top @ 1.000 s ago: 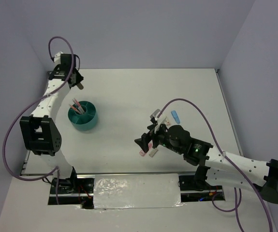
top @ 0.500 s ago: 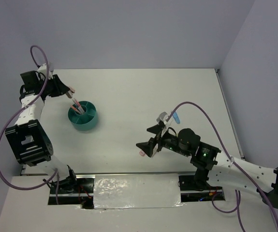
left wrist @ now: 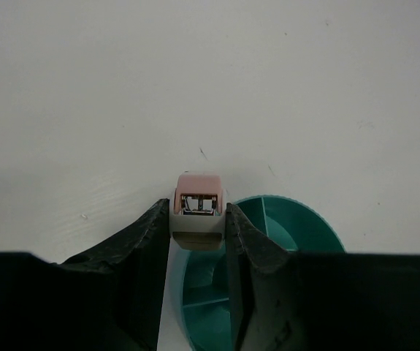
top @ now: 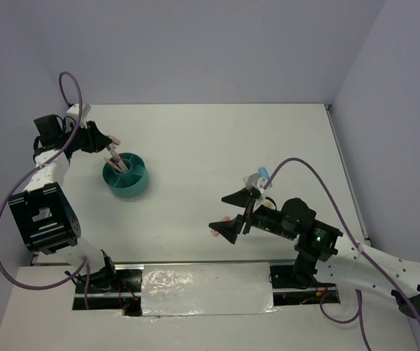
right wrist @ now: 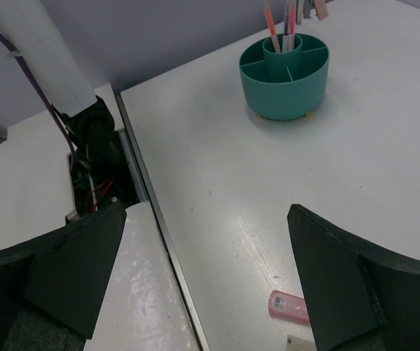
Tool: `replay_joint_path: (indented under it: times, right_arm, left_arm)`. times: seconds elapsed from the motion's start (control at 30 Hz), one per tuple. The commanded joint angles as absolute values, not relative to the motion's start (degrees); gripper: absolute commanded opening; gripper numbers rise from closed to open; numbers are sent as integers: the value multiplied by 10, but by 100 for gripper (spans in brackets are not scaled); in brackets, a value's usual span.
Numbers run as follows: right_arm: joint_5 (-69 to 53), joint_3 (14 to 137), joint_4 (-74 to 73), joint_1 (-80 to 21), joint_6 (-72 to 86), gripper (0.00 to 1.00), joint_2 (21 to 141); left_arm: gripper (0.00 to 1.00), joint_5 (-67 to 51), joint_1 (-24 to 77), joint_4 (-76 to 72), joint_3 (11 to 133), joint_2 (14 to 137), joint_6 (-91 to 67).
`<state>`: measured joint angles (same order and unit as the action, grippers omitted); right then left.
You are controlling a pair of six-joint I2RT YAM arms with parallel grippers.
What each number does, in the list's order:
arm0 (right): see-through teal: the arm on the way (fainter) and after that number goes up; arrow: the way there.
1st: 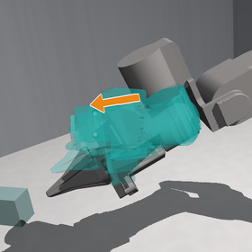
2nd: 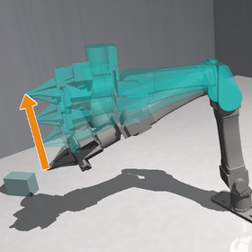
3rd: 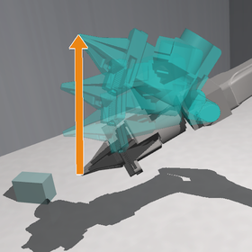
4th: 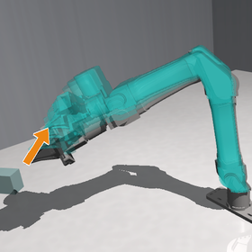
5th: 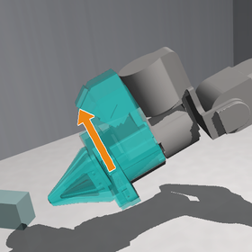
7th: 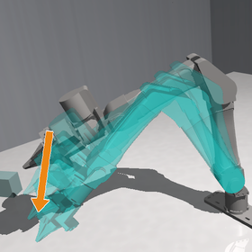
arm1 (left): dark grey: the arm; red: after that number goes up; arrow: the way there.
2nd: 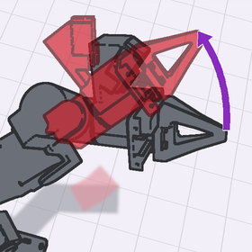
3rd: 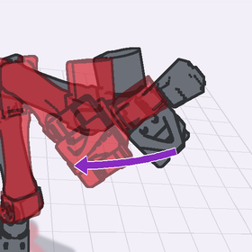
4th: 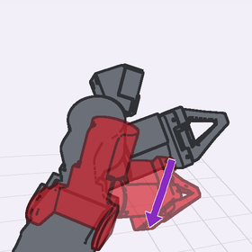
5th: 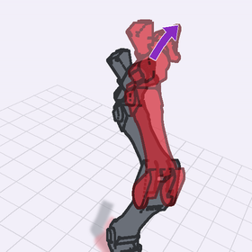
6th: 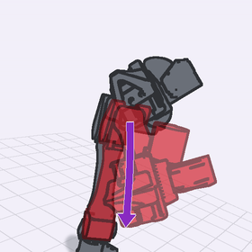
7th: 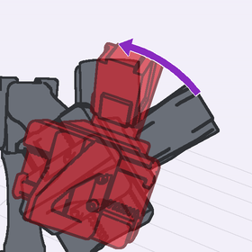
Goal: Sort the stationery into containers
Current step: Place the stapler in the storage box.
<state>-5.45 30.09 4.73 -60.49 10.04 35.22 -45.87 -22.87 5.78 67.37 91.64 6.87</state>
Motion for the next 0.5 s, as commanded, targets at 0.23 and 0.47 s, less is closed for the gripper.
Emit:
replay_joint_path:
  times: [0.23, 0.47]
  right_arm:
    - [-63, 295, 73, -606, 103, 100, 349]
    - [-66, 294, 76, -606, 102, 100, 347]
  left_arm:
    - [2, -500, -236, 27, 657, 897, 102]
    - [8, -505, -242, 40, 650, 902, 95]
